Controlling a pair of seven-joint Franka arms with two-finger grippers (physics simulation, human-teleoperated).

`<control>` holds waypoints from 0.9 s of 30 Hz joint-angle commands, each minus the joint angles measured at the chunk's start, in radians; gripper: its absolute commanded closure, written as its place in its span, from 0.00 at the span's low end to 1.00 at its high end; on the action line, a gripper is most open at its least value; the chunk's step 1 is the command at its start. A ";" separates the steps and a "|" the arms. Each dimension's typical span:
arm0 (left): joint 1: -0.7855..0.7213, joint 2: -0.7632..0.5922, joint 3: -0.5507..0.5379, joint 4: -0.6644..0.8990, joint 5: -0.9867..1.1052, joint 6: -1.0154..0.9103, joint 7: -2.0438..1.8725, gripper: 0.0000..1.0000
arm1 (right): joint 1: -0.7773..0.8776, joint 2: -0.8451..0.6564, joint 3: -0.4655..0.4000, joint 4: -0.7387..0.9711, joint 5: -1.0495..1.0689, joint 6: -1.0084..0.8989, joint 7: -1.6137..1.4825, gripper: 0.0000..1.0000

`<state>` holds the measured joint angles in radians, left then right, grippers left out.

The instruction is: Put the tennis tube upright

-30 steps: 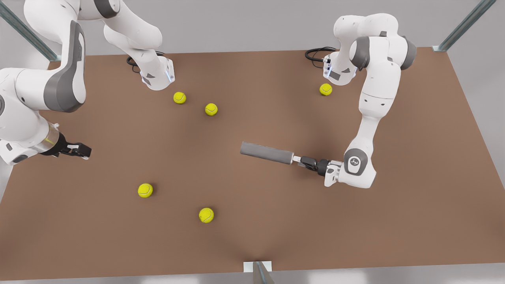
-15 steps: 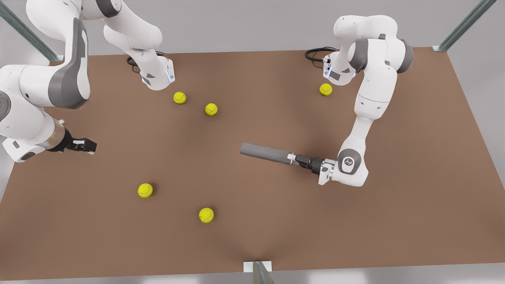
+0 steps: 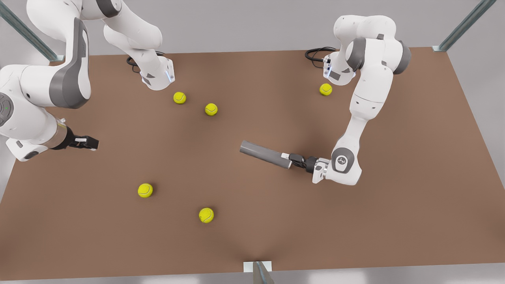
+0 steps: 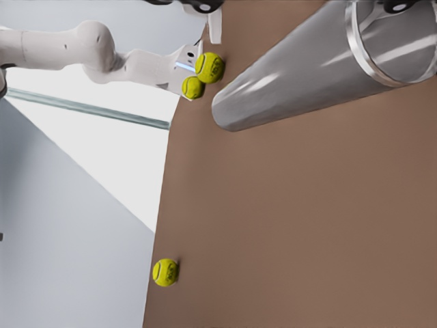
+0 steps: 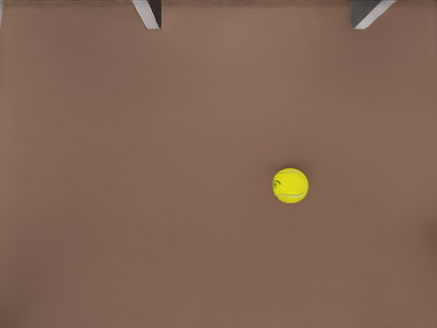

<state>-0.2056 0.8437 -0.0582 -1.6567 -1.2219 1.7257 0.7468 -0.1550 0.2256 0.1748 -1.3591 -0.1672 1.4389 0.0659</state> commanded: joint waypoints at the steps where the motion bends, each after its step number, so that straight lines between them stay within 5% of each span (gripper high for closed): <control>1: 0.000 0.001 0.001 -0.002 0.002 0.000 0.000 0.30 | 0.000 0.000 0.000 0.000 0.000 0.000 0.000 0.00; 10: -0.005 0.011 0.000 -0.006 0.004 0.005 0.005 0.30 | -0.009 0.001 -0.001 0.002 0.000 0.000 0.000 0.00; 27: -0.003 0.008 0.000 -0.006 0.010 -0.015 0.011 0.49 | -0.005 0.001 -0.001 0.002 0.000 0.000 0.000 0.00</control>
<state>-0.2086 0.8514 -0.0583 -1.6628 -1.2129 1.7048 0.7578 -0.1597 0.2271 0.1733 -1.3576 -0.1672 1.4389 0.0660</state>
